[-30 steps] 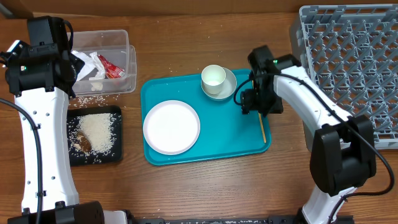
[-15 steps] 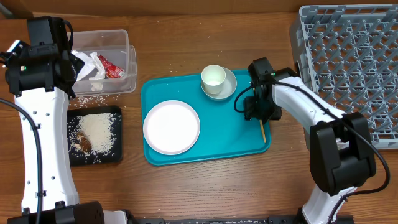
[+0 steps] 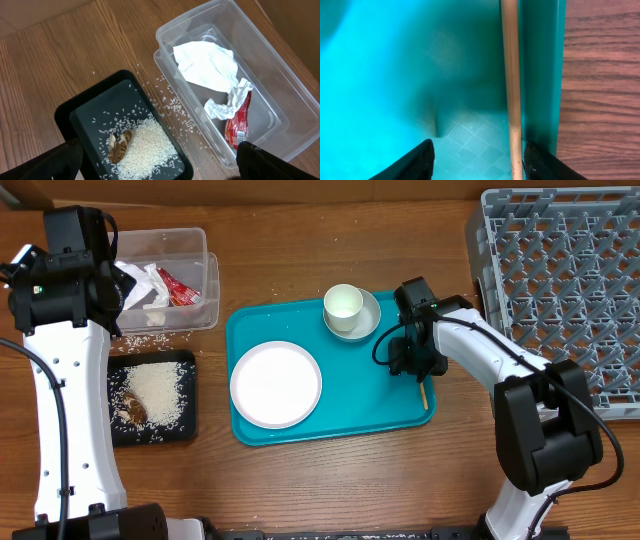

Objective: Sort waste into correct bins and load items into the dishwasher
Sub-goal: 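Carry the second chopstick to the rack and insert it beside the first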

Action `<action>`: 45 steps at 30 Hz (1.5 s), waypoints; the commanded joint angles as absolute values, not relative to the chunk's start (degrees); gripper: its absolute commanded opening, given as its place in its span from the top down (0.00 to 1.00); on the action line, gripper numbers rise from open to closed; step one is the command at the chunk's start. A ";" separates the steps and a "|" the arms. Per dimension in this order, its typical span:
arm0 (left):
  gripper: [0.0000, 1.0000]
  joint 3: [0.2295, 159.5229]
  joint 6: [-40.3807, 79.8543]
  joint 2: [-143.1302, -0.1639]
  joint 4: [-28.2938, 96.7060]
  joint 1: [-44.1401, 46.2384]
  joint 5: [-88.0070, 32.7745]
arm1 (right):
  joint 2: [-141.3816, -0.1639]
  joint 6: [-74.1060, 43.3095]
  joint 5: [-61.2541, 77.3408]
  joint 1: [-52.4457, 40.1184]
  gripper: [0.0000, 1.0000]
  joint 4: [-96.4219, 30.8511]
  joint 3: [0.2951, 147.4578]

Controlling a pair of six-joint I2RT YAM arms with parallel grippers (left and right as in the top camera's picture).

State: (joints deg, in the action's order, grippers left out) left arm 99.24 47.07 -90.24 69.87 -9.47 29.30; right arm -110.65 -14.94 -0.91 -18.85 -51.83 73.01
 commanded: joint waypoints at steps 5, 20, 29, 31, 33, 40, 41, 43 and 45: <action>0.00 99.13 48.25 -90.74 69.80 -9.37 29.71 | -114.98 -17.89 -4.91 -19.14 0.47 -50.81 72.69; 0.00 99.13 48.25 -90.74 69.82 -9.37 29.71 | -117.67 -17.54 -5.23 -17.87 0.96 -59.88 79.96; 0.00 99.13 48.25 -90.74 69.80 -9.37 29.71 | -116.79 -9.87 -5.23 -10.33 0.96 -74.87 104.75; 0.00 99.13 48.25 -90.74 69.82 -9.37 29.71 | -116.79 -6.57 -2.74 -7.03 0.96 -77.10 110.74; 0.00 99.13 48.25 -90.74 69.80 -9.37 29.71 | -116.79 -2.35 -0.21 -4.25 0.96 -78.59 115.02; 0.00 99.13 48.25 -90.74 69.80 -9.37 29.71 | -116.81 4.60 0.10 5.52 0.96 -76.09 120.05; 0.00 99.13 48.25 -90.74 69.80 -9.37 29.69 | -116.99 4.62 0.12 6.81 0.96 -75.11 119.96; 0.00 99.13 48.25 -90.74 69.82 -9.37 29.71 | -117.03 4.64 0.12 8.43 0.96 -73.71 119.96; 0.00 99.13 48.25 -90.74 69.80 -9.37 29.71 | -117.03 5.37 0.16 9.96 0.96 -72.25 119.96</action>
State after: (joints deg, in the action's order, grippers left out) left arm 99.24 47.07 -90.24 69.87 -9.47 29.30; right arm -117.80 2.96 -0.45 8.54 -73.54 118.93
